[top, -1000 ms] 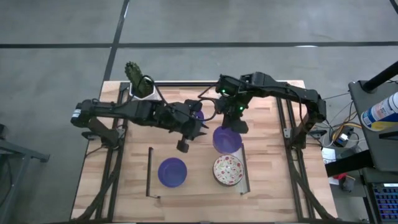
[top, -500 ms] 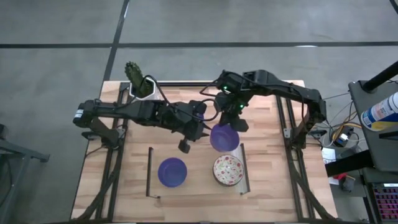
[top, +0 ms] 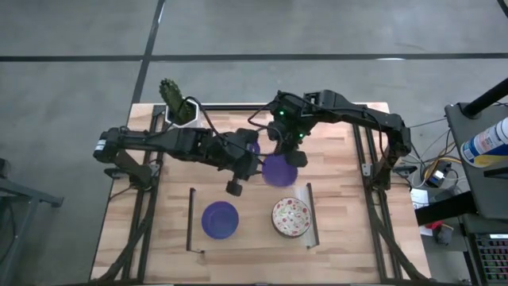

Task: Pick & Place Mini bowls
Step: Stack the right blue bowl on the blue bowl on the shelf

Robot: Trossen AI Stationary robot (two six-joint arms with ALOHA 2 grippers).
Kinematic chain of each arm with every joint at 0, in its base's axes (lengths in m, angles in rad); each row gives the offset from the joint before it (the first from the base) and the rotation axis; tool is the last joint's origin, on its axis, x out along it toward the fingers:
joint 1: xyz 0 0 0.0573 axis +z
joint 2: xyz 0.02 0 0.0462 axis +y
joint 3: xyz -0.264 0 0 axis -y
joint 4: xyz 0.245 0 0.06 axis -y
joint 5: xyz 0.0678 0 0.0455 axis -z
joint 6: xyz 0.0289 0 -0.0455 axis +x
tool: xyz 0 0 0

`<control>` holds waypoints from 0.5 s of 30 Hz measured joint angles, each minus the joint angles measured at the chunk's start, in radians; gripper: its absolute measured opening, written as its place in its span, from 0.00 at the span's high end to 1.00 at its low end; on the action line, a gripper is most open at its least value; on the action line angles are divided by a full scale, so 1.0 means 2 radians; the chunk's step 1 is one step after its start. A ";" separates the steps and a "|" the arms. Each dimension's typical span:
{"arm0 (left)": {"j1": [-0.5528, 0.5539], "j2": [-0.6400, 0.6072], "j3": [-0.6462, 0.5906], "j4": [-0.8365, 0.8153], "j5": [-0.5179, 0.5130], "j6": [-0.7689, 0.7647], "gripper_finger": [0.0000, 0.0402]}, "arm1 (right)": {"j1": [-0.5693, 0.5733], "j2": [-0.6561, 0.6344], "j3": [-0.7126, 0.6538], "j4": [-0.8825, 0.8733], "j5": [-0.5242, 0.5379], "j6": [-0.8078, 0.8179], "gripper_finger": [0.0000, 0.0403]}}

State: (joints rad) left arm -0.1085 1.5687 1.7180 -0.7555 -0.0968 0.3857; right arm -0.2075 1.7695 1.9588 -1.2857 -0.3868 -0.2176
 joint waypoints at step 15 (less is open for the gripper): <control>0.001 -0.044 -0.003 -0.076 -0.329 -0.317 0.76 | 0.043 -0.003 0.001 0.123 0.363 0.064 0.98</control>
State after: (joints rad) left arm -0.1074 1.4810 1.7125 -0.9068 -0.7546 -0.2492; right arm -0.1215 1.7630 1.9617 -1.0391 0.3389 -0.0903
